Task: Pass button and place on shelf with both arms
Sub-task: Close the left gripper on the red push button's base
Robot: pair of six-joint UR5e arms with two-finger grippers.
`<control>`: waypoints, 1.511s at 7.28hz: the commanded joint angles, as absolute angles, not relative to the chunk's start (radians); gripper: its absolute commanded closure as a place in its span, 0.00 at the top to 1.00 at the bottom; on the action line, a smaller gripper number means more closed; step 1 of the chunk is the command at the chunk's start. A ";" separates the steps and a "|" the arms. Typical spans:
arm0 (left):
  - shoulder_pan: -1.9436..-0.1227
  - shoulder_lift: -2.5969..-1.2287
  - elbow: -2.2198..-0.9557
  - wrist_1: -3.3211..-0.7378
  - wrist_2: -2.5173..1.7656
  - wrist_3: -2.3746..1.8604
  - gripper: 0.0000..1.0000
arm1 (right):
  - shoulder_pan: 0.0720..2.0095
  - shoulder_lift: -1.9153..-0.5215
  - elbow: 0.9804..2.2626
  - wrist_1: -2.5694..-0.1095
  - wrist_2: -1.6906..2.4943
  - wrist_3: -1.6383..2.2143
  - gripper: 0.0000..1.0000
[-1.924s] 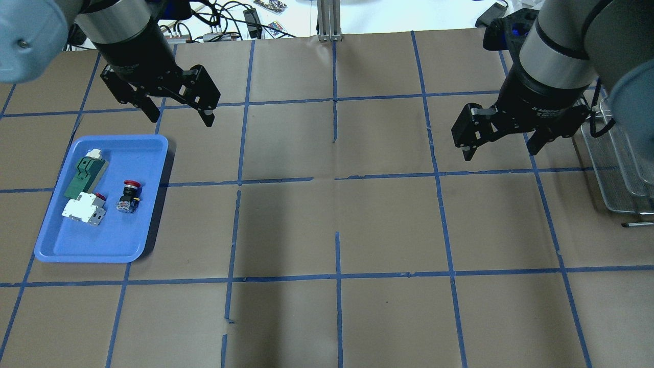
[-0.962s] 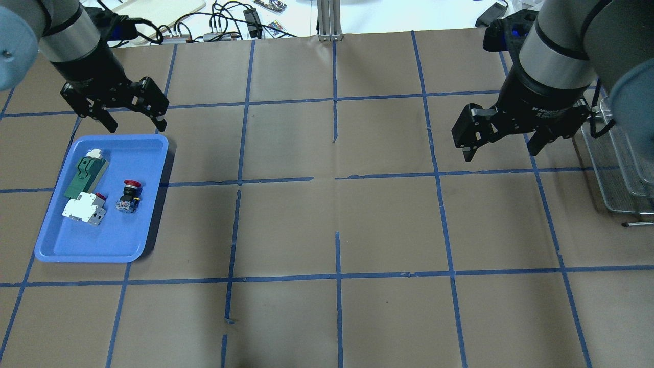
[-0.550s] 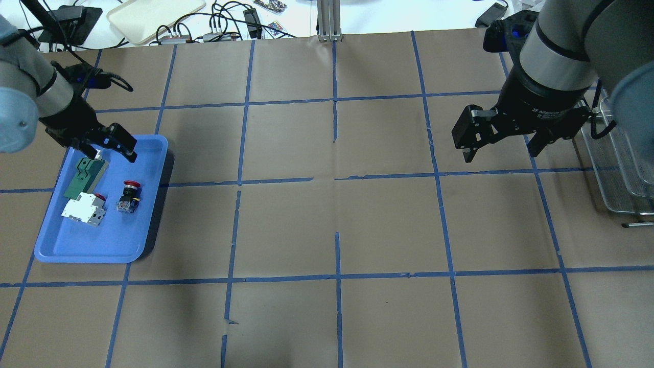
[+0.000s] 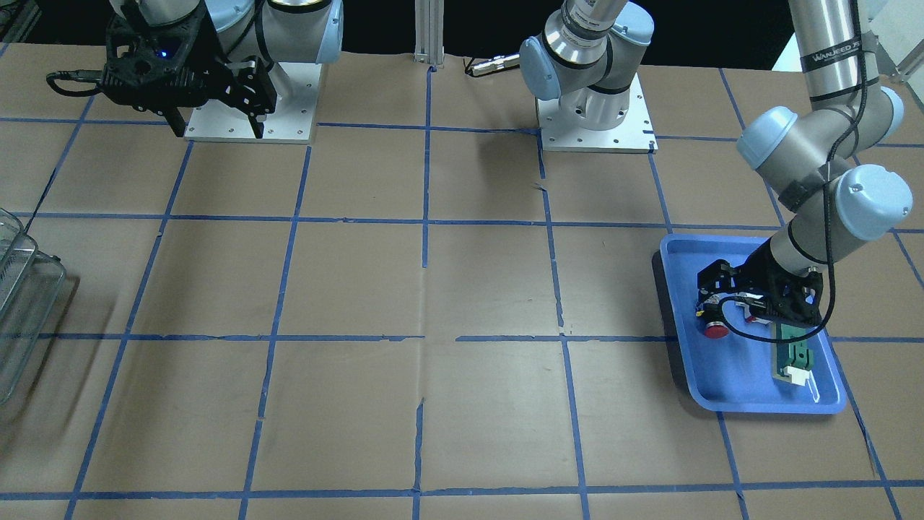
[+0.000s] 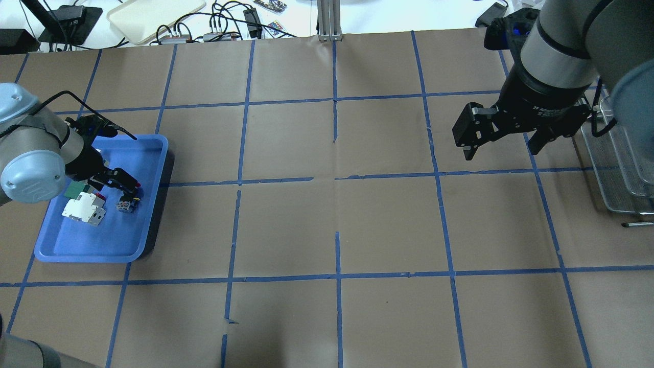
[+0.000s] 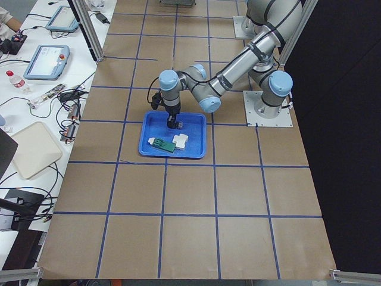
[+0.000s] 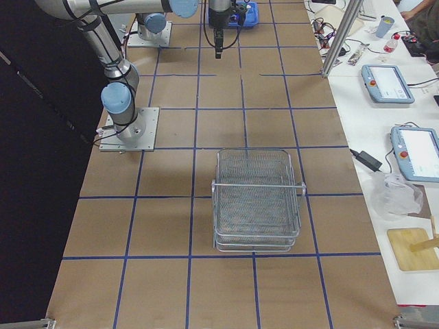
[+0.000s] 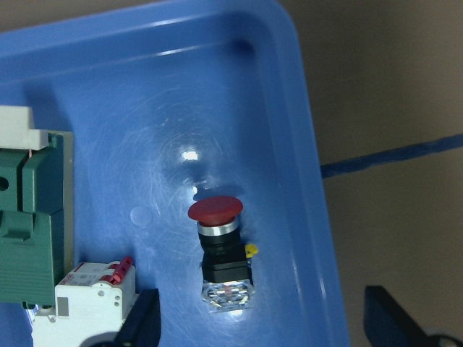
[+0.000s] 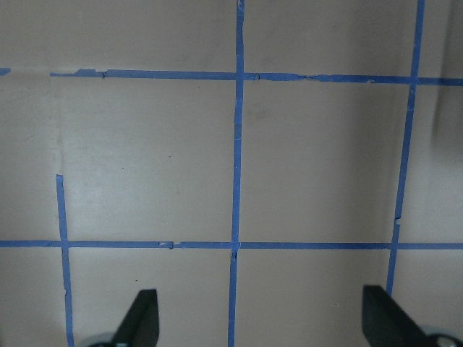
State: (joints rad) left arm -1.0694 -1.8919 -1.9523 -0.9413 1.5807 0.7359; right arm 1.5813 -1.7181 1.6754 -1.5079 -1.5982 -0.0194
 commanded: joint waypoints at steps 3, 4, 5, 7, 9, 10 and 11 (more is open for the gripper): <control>-1.066 -1.939 -1.973 -0.950 1.613 0.739 1.00 | 1.582 -1.718 1.675 -1.511 -1.597 -0.018 1.00; -1.066 -1.936 -1.980 -0.951 1.623 0.741 0.97 | 1.578 -1.718 1.675 -1.512 -1.598 -0.014 1.00; -1.066 -1.933 -1.994 -0.950 1.618 0.741 0.75 | 1.575 -1.717 1.675 -1.508 -1.600 -0.009 1.00; -1.066 -1.925 -1.997 -0.951 1.617 0.742 0.07 | 1.560 -1.717 1.675 -1.506 -1.598 -0.011 1.00; -1.069 -1.907 -1.982 -0.950 1.612 0.822 0.00 | 1.559 -1.718 1.675 -1.508 -1.598 -0.009 1.00; -1.081 -1.887 -1.971 -0.945 1.596 0.944 0.00 | 1.559 -1.717 1.675 -1.509 -1.597 -0.009 1.00; -1.088 -1.863 -1.951 -0.949 1.492 1.076 0.00 | 1.559 -1.717 1.675 -1.509 -1.597 -0.009 1.00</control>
State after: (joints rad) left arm -1.0784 -1.8895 -1.9715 -0.9477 1.5766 0.9272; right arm 1.5588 -1.7172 1.6751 -1.5087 -1.5974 -0.0093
